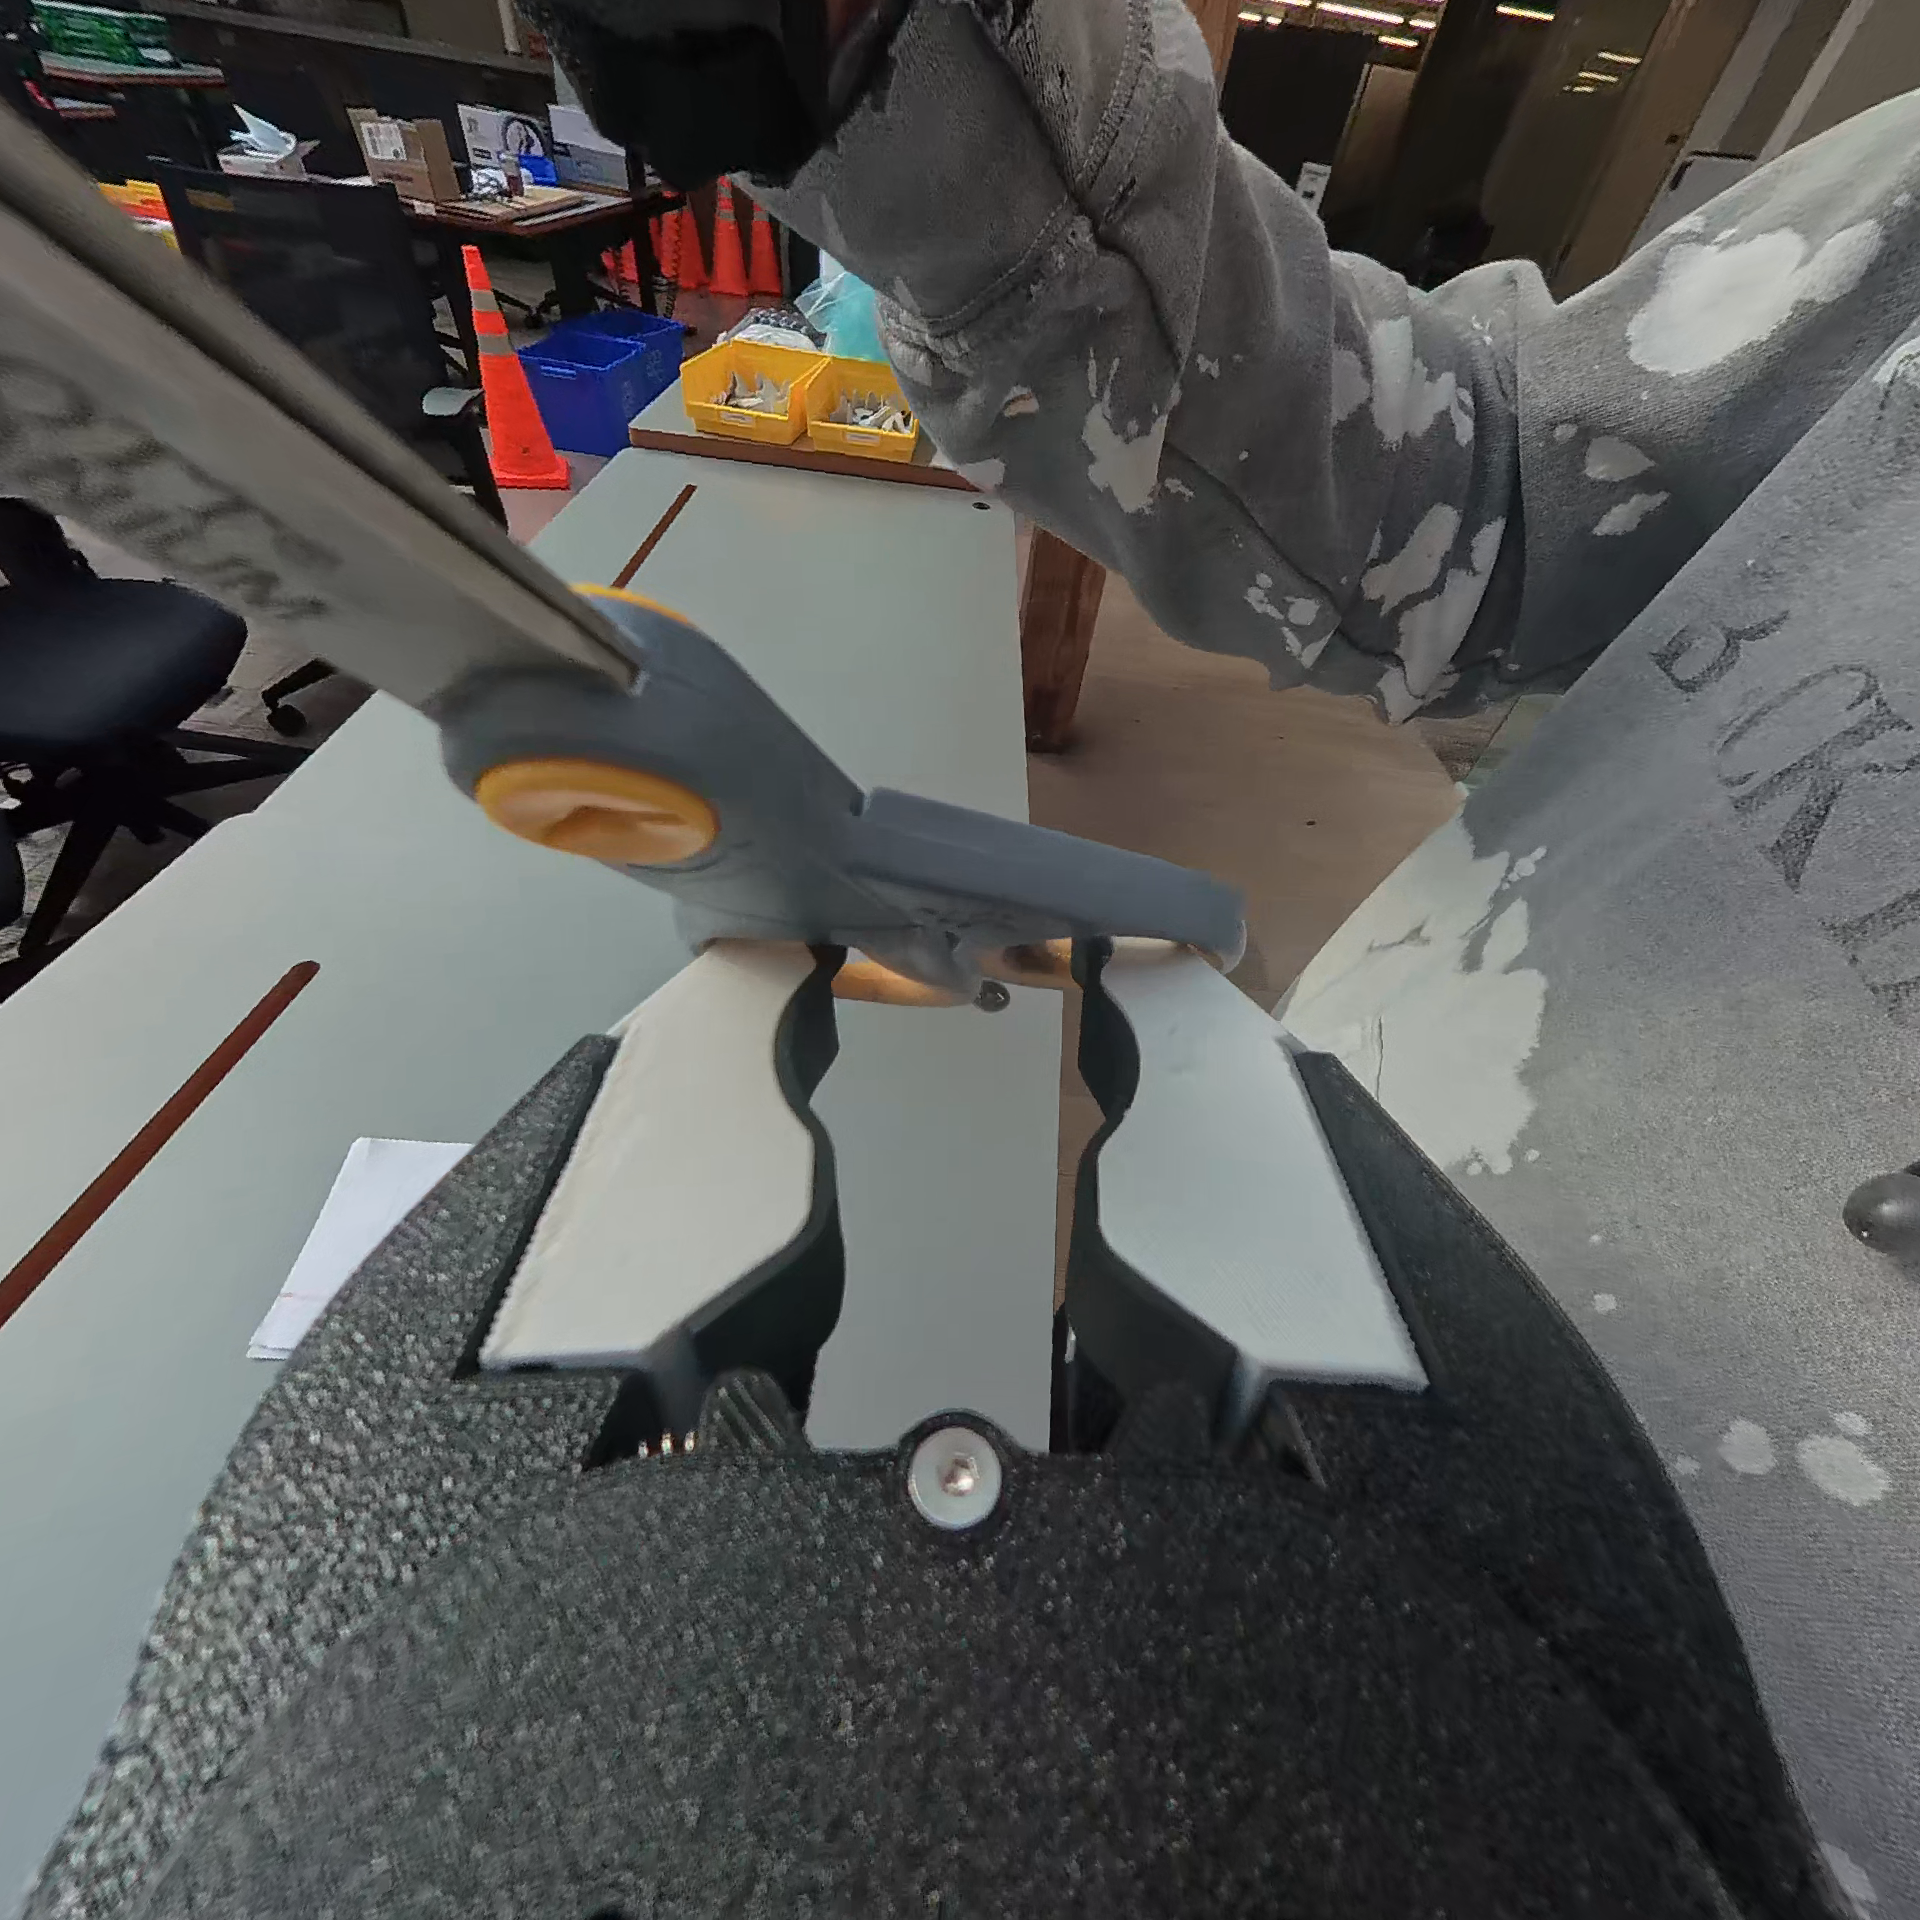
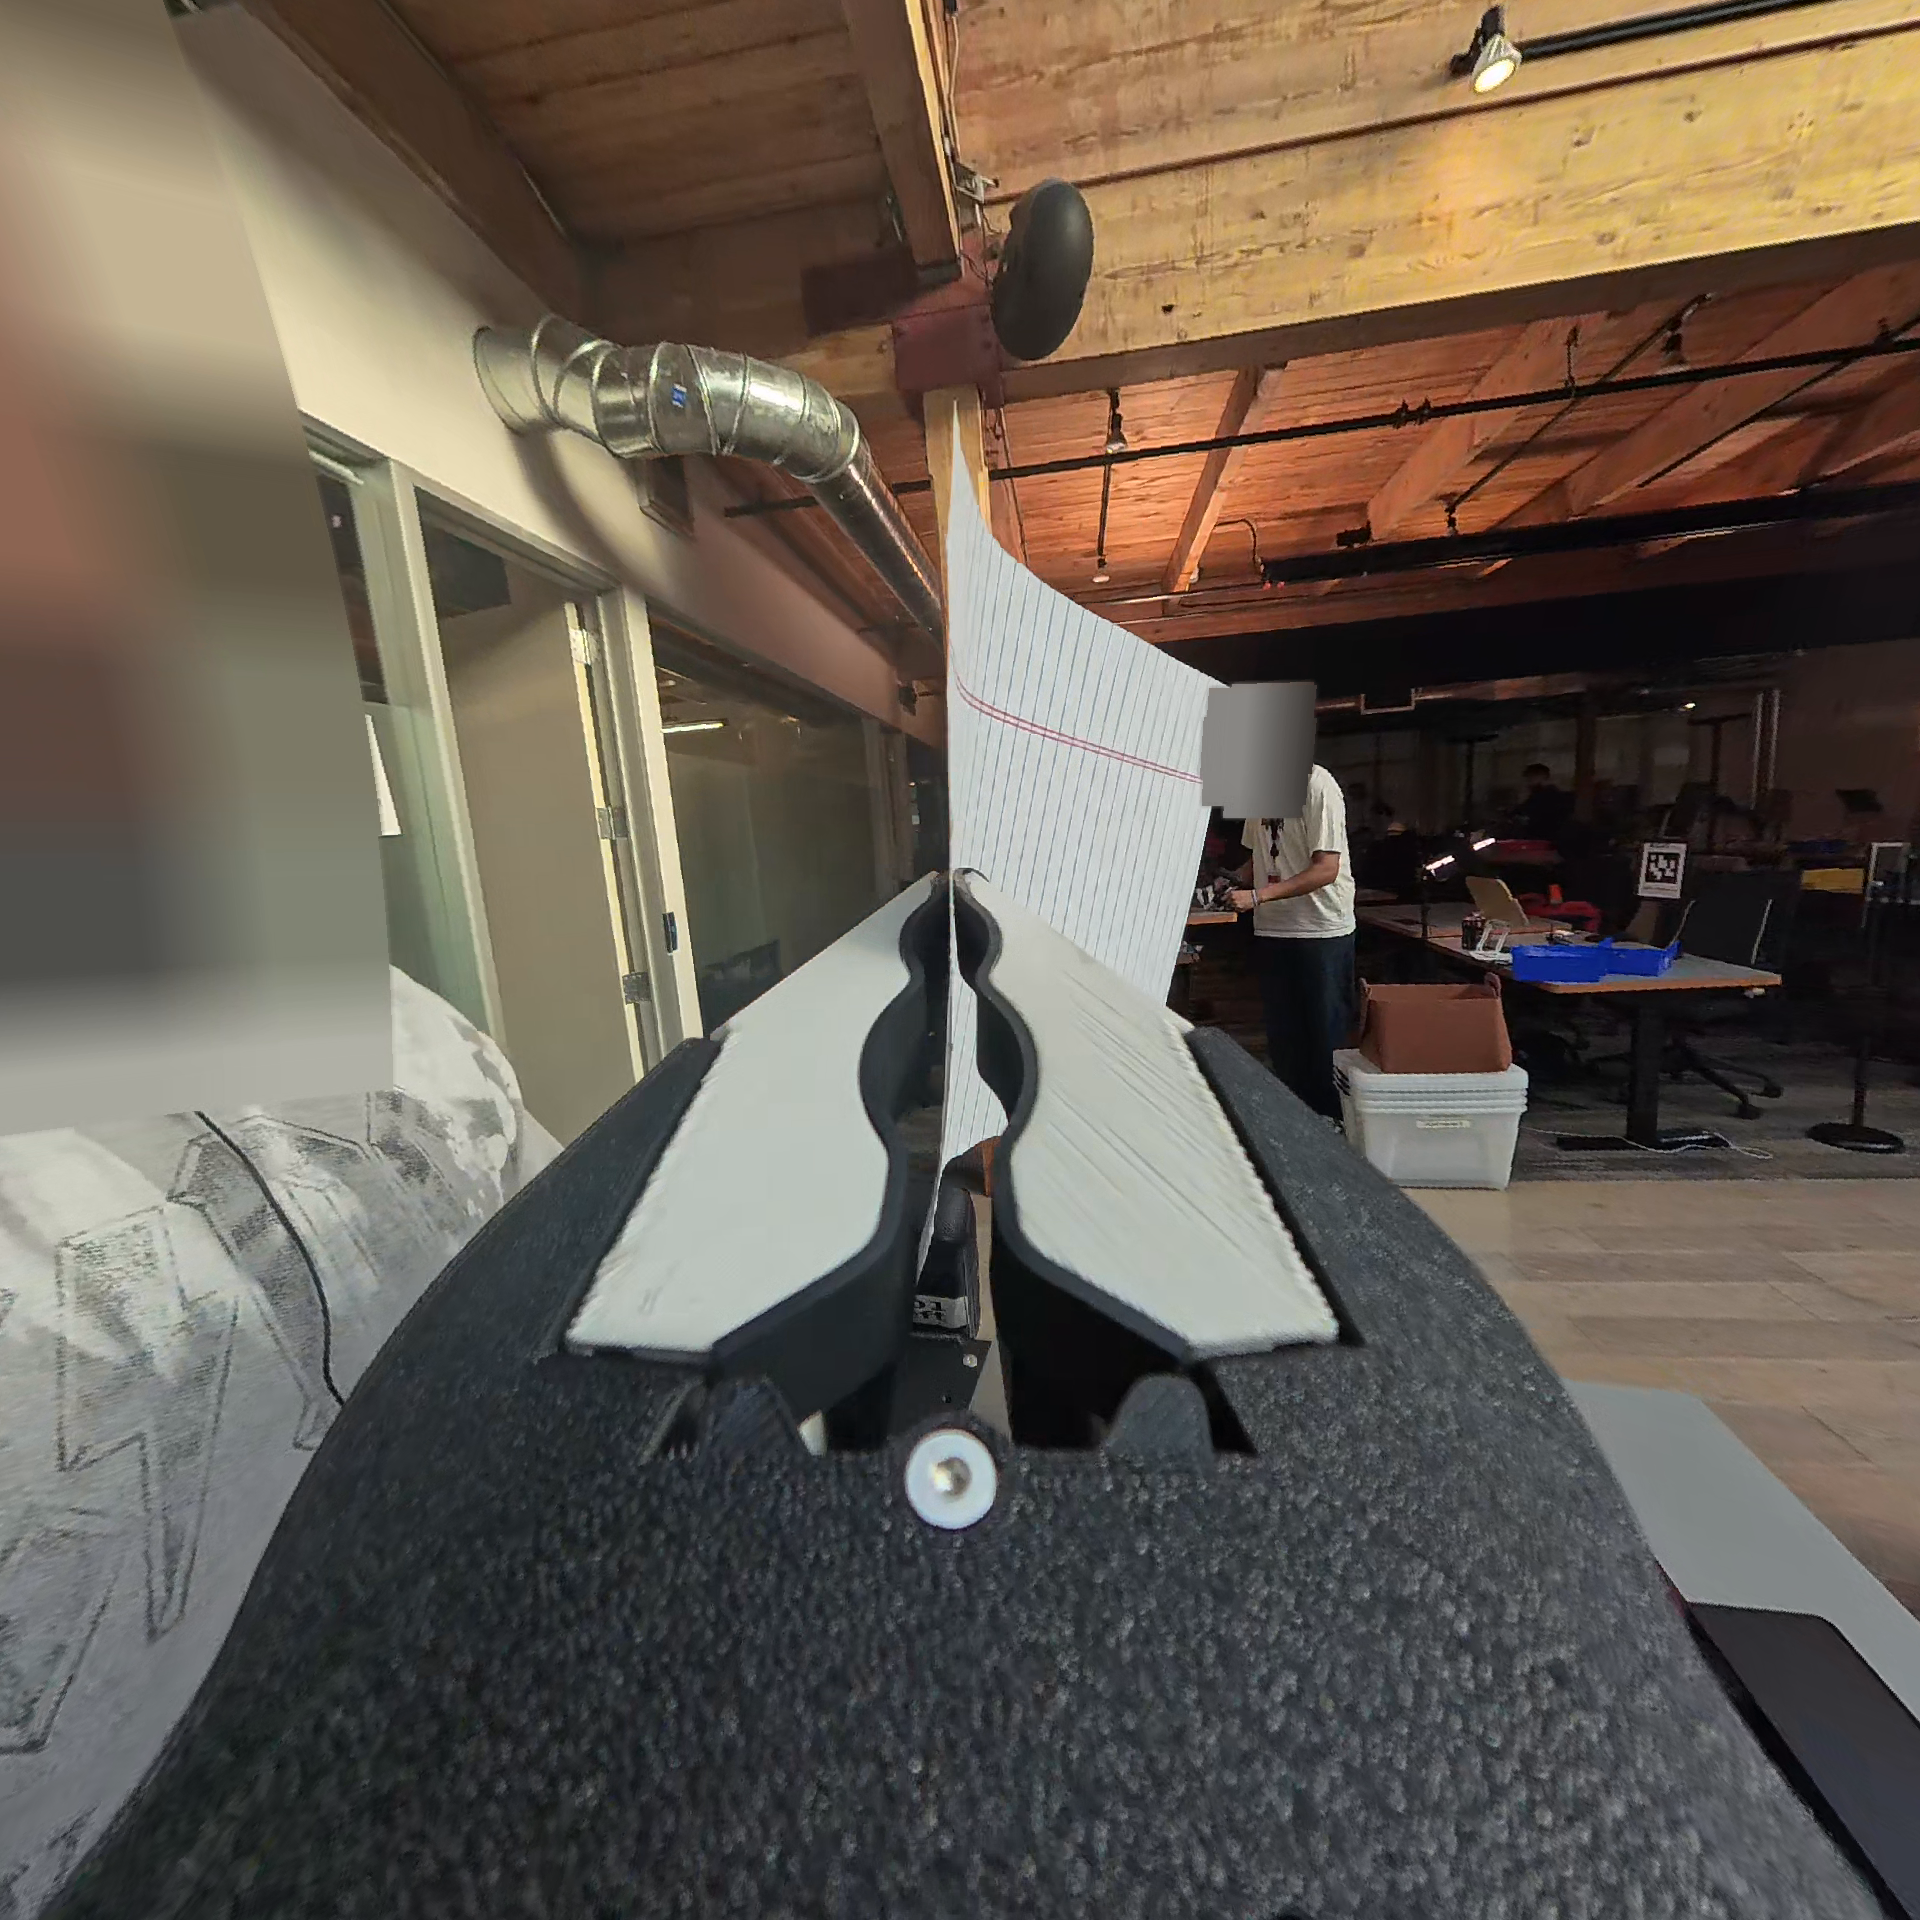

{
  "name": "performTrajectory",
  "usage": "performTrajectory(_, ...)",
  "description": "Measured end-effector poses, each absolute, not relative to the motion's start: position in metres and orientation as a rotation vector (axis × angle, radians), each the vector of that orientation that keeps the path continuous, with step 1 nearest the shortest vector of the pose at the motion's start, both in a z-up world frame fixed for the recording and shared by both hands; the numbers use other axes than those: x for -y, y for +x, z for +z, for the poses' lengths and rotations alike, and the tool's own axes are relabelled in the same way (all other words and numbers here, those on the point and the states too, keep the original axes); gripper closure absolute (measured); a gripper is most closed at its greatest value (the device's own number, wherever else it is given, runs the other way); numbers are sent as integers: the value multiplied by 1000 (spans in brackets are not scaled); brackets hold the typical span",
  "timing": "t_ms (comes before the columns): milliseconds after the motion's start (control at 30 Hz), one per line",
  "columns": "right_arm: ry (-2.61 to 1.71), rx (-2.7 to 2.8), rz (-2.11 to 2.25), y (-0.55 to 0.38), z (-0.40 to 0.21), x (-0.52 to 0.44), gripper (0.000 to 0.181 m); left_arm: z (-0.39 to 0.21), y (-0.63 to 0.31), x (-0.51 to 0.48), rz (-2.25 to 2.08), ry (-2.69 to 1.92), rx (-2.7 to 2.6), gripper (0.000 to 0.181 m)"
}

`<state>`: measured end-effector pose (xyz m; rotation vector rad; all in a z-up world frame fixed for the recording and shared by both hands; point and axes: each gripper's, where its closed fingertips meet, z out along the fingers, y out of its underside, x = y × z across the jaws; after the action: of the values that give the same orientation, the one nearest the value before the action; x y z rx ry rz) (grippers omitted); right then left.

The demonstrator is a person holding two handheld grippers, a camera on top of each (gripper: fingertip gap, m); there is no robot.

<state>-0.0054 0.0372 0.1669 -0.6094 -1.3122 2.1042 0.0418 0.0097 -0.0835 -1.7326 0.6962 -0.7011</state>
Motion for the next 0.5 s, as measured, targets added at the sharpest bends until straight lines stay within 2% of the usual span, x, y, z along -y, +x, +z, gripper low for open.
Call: performTrajectory(500,-644,1239,2175,31,138,-72,181,-47,42,-35,-627,-1655,-542,138)
